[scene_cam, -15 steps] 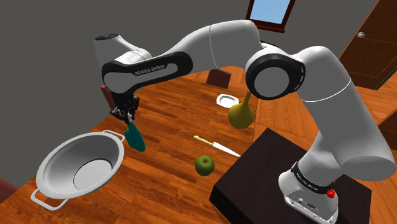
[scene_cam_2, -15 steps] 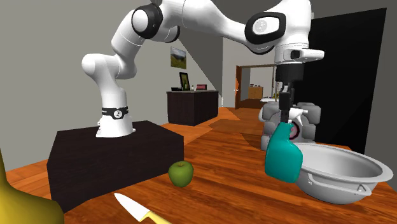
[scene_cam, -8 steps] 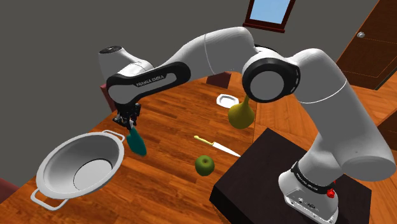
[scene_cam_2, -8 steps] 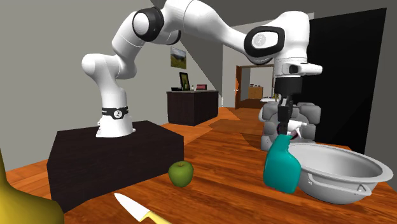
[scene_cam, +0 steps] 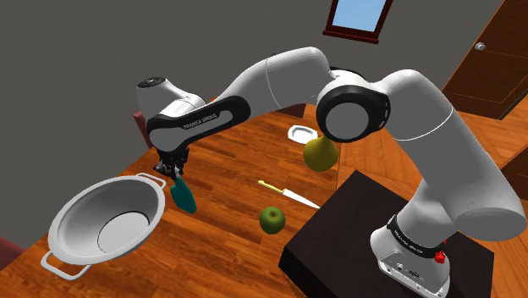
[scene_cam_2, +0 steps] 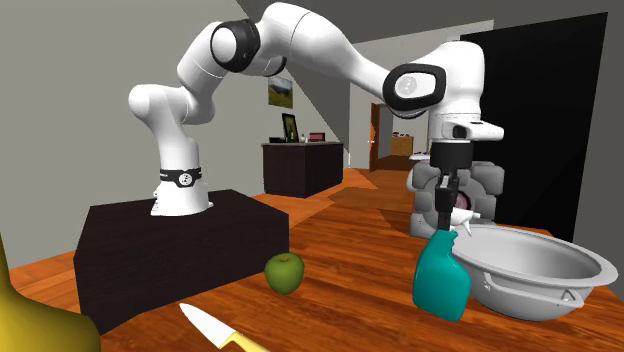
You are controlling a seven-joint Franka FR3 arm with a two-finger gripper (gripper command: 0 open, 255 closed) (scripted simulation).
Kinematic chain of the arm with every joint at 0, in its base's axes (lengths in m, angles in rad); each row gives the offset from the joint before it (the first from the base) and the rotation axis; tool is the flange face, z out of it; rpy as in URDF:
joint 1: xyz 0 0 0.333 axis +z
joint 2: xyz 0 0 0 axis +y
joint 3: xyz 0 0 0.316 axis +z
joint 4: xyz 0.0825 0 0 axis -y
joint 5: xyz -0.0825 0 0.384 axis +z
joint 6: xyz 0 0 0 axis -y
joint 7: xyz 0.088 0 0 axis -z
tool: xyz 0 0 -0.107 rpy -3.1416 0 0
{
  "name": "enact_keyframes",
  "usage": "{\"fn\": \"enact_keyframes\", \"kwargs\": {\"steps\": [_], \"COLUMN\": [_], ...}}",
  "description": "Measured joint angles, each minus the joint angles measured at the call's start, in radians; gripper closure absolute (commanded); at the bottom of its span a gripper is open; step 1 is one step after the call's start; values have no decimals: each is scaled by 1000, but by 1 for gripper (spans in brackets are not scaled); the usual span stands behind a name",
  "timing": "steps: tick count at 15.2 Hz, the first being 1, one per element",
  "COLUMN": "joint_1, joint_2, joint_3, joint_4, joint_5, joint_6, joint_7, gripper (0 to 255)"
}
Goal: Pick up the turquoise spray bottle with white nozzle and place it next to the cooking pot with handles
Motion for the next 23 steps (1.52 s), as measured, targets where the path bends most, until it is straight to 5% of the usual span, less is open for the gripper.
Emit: {"fn": "enact_keyframes", "kwargs": {"steps": [5,6,23], "joint_1": [1,1,-1], "joint_2": [4,4,-60], "joint_3": [0,0,6], "joint_4": [3,3,19], "joint_5": [0,0,6], "joint_6": [2,2,-78], "joint_7": [1,1,-3], "gripper": [255,0,0]}}
